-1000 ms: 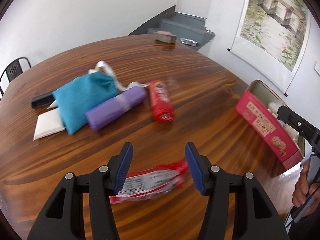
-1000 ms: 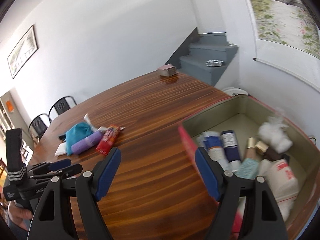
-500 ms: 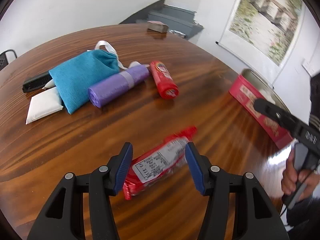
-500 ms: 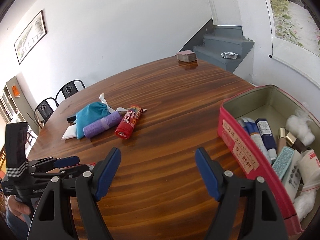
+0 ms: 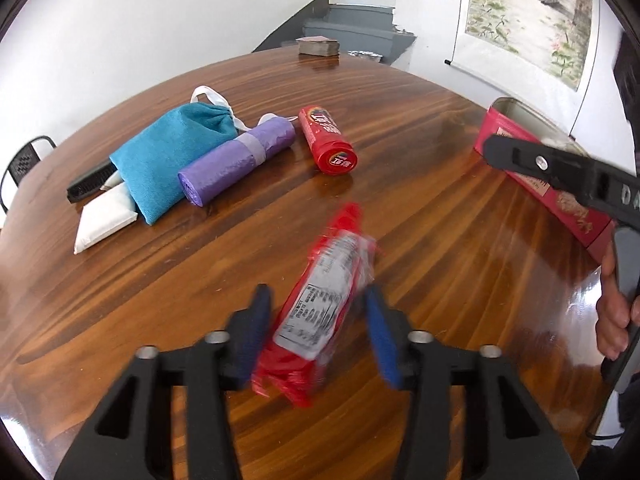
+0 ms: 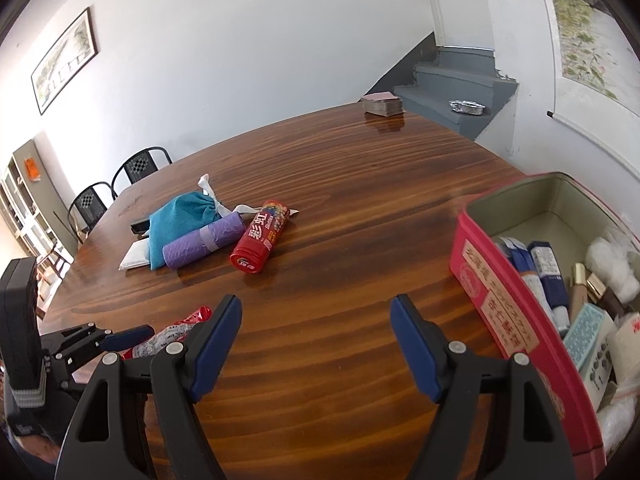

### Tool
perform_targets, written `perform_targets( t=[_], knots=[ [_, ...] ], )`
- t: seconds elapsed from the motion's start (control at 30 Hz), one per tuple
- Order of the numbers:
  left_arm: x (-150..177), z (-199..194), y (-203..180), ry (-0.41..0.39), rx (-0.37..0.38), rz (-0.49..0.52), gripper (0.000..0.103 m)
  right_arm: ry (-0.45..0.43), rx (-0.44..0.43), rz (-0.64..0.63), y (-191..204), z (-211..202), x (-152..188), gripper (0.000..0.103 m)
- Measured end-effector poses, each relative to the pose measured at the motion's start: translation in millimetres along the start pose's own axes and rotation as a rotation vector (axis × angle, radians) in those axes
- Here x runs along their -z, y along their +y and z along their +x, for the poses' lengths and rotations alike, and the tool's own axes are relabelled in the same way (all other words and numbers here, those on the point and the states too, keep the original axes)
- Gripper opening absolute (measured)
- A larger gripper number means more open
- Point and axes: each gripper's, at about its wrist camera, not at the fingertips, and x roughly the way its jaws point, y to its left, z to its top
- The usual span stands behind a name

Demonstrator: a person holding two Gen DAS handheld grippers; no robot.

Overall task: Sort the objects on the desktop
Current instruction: 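Return to the table and grasp the red snack packet with the left gripper, then grasp the red Skittles tube with the right gripper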

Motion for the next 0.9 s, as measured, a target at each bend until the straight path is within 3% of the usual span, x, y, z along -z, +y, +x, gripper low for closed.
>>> perform_targets(
  t=[0.07,0.4,0.7,0.9],
  knots=[
    [1,-2,0,-0.01,-0.006,-0.015,0.032,0.01,-0.003,-0.017,5,7,-5,0.08],
    [0,-16,22,-0.052,-0.032,-0.135,0.03,0.09,-0.018,-0.089,36,65,-33,0.08],
    [0,-26,43,-0.079,-0.046,-0.205,0.03,0.133,0.023,-0.149,66,121,-52,0.079],
    [0,-22,51,-0.071,-0.046,-0.23,0.03,0.166,0.058,-0.194,73,142,-51,0.06]
  ],
)
